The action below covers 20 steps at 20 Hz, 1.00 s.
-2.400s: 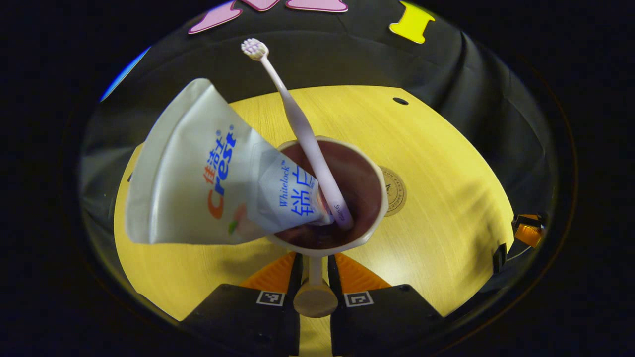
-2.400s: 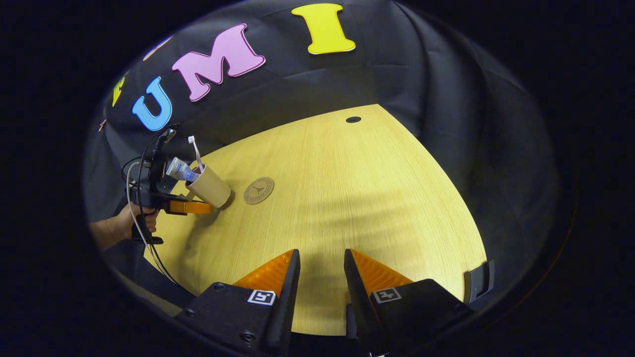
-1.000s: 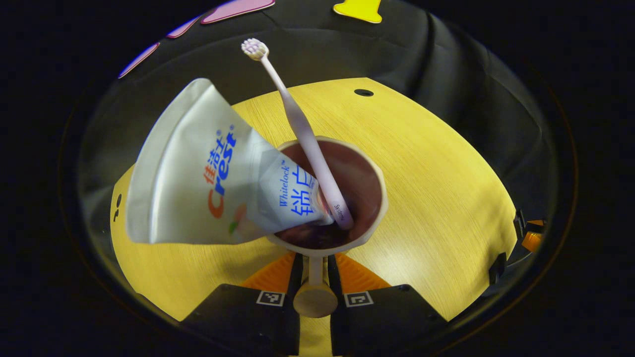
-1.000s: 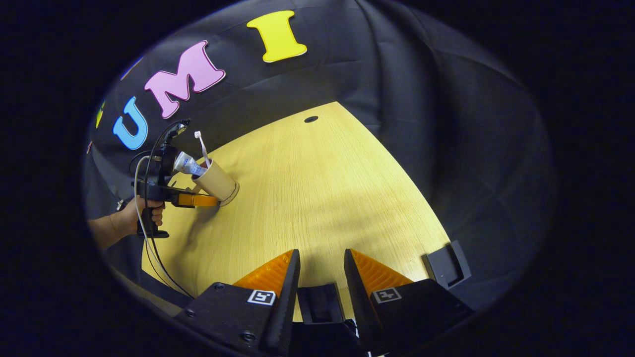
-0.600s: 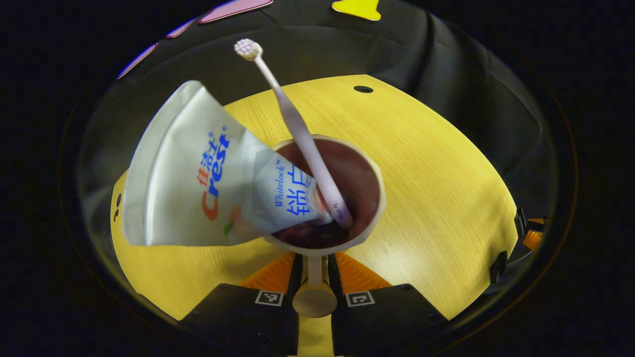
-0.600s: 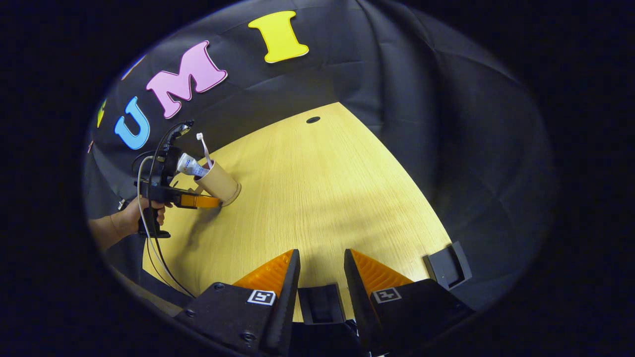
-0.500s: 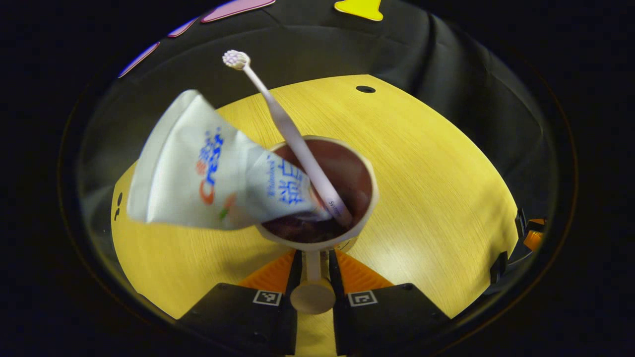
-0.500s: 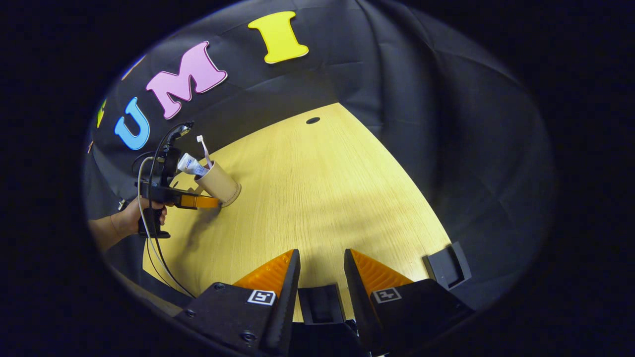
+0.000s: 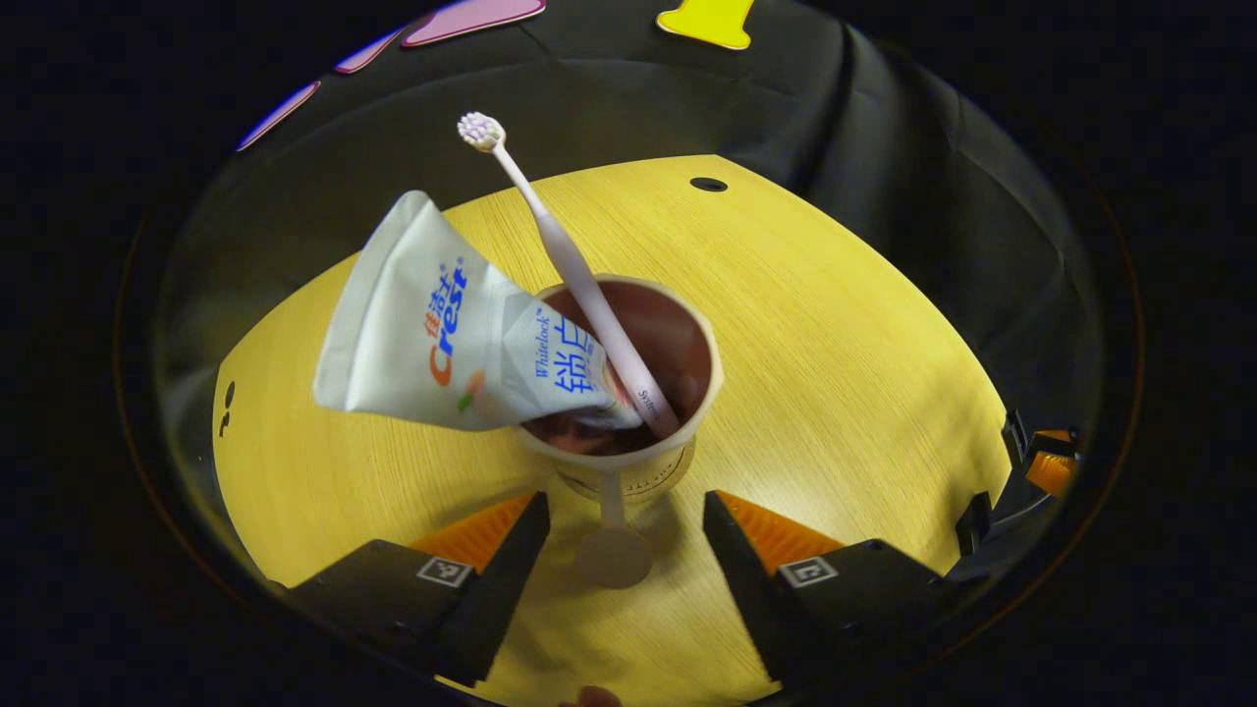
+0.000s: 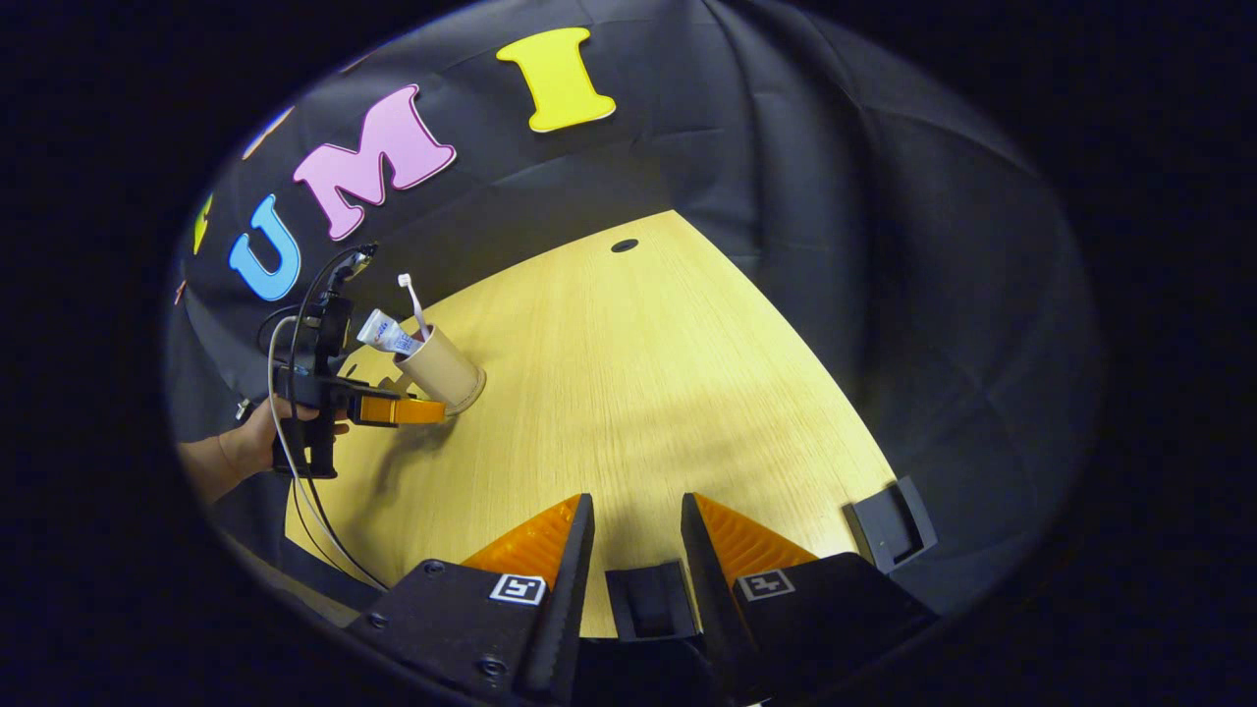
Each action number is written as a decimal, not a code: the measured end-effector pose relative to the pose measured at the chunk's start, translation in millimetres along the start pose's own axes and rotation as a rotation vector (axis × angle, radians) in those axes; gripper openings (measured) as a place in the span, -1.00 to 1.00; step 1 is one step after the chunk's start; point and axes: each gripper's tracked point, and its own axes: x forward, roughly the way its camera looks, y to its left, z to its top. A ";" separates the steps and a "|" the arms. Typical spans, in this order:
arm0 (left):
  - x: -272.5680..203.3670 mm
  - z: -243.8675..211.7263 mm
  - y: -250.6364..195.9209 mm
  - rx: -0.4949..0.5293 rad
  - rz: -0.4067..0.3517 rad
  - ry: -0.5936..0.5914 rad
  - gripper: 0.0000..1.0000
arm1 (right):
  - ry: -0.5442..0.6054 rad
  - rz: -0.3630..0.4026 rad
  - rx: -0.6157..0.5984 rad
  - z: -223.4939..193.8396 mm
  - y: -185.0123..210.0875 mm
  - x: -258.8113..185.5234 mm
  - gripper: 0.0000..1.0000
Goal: Put the toothbrush and toothpaste on the desktop into the cup, then pick up the cup and place it on the coaster on the desktop.
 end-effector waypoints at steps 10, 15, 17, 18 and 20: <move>-70.1 -6.8 8.3 -0.005 -0.009 -0.139 0.99 | -0.010 0.056 -0.047 0.5 55.6 1.8 0.11; -114.4 -11.9 16.7 -0.045 0.000 -0.225 0.99 | -0.023 0.112 -0.080 8.3 101.6 6.6 0.11; -134.8 -13.3 20.8 -0.065 0.002 -0.265 0.99 | -0.026 0.140 -0.104 11.3 123.3 7.2 0.11; -142.7 -15.2 22.0 -0.074 0.001 -0.283 0.99 | -0.026 0.156 -0.116 12.4 135.4 6.9 0.11; -158.8 -18.8 27.6 -0.095 0.008 -0.309 0.99 | -0.027 0.184 -0.126 14.1 156.0 6.8 -0.09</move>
